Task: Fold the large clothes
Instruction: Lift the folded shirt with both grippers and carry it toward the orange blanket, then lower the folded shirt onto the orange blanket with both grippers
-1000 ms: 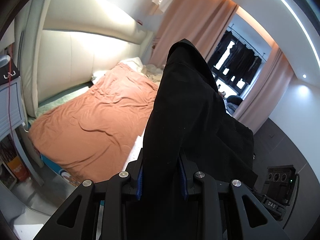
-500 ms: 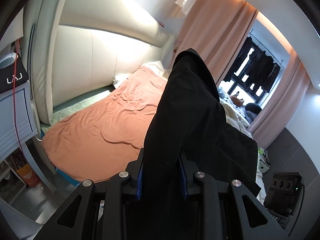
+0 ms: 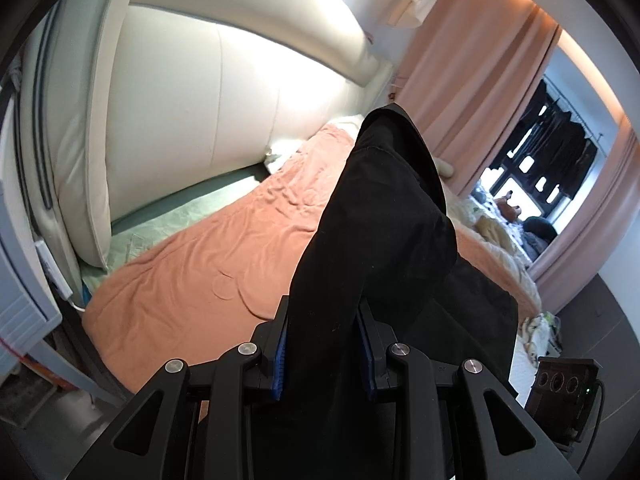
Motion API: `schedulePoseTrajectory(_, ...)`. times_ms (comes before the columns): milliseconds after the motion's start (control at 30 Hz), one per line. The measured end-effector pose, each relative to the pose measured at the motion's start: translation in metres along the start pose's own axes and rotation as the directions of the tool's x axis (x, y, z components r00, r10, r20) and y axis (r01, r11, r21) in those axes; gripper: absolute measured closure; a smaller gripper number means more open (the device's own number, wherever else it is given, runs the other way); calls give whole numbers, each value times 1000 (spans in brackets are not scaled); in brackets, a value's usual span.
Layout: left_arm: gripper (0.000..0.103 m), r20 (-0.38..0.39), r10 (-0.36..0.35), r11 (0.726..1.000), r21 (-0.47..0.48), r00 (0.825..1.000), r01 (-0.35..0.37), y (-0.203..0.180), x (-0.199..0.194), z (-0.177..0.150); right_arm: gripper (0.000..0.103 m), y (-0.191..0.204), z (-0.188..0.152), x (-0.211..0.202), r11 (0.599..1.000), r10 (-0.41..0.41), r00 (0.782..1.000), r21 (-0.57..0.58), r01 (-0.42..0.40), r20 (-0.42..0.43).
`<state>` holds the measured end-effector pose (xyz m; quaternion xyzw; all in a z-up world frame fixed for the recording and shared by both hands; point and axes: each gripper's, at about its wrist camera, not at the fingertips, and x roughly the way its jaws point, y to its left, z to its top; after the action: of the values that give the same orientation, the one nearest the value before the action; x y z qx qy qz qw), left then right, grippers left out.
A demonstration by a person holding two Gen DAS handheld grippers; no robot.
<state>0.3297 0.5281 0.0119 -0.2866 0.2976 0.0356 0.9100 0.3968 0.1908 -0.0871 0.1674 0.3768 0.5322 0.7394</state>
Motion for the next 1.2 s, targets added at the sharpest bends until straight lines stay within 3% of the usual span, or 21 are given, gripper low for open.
schedulePoseTrajectory(267,73,-53,38,998,-42,998,-40,42,71,12,87,-64,2,64,988,10,999,153,-15,34)
schedulePoseTrajectory(567,73,-155,86,996,-8,984,-88,51,160,11,87,-144,-9,87,970,-6,999,242,-3,34)
schedulePoseTrajectory(667,69,-182,164,986,22,970,-163,48,187,9,88,-167,-12,91,954,-3,999,301,-11,45)
schedulePoseTrajectory(700,69,-174,226,974,41,958,-222,47,191,7,88,-175,-13,92,950,-12,999,312,-1,42)
schedulePoseTrajectory(733,67,-160,314,949,73,936,-306,46,194,5,88,-184,-15,96,944,-30,999,328,18,31)
schedulePoseTrajectory(800,65,-155,377,926,81,913,-369,50,194,1,88,-195,-16,104,933,-52,999,358,46,8)
schedulePoseTrajectory(900,65,-186,357,934,35,915,-357,65,186,-13,88,-218,-22,114,908,-118,992,399,130,-53)
schedulePoseTrajectory(1000,65,-203,365,930,38,909,-365,70,173,-34,88,-229,-26,116,888,-110,992,442,126,-62)
schedulePoseTrajectory(1200,65,-234,393,920,111,889,-377,64,156,-80,88,-221,-18,117,894,-119,989,424,143,-82)
